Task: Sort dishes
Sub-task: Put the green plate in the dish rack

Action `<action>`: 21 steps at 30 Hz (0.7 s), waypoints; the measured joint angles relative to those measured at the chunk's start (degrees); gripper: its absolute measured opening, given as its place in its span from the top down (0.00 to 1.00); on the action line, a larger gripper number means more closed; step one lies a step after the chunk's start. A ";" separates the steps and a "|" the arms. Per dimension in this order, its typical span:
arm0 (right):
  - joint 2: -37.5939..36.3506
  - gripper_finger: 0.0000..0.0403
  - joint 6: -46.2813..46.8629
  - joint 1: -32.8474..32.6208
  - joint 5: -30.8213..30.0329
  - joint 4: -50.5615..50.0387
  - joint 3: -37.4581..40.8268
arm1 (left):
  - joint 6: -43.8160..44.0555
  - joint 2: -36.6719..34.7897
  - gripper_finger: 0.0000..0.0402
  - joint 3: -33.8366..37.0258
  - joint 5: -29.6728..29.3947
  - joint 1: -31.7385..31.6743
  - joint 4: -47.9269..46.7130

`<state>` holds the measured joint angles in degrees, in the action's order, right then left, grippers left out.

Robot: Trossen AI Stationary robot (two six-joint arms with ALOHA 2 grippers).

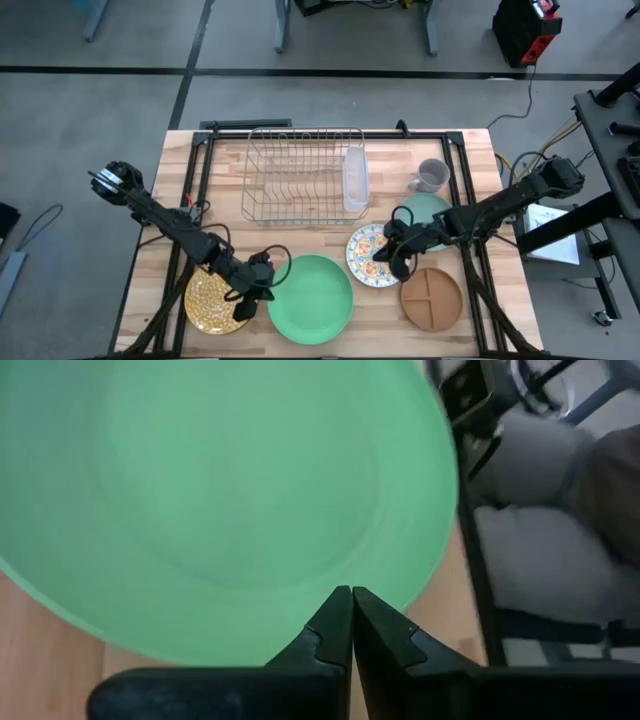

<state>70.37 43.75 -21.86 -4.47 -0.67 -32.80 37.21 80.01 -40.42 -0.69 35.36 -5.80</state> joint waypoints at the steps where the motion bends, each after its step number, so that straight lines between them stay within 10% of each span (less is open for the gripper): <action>1: 1.66 0.94 0.32 -0.71 -0.53 0.21 -1.33 | 0.00 0.71 1.00 0.00 -0.16 0.38 -0.07; 21: 29.27 0.77 7.42 -5.03 -11.16 -27.78 -36.37 | 1.21 12.75 1.00 -0.02 -0.36 4.03 3.96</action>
<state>99.64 51.17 -26.89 -15.63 -28.45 -69.17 38.42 92.76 -40.45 -1.05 39.39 -1.84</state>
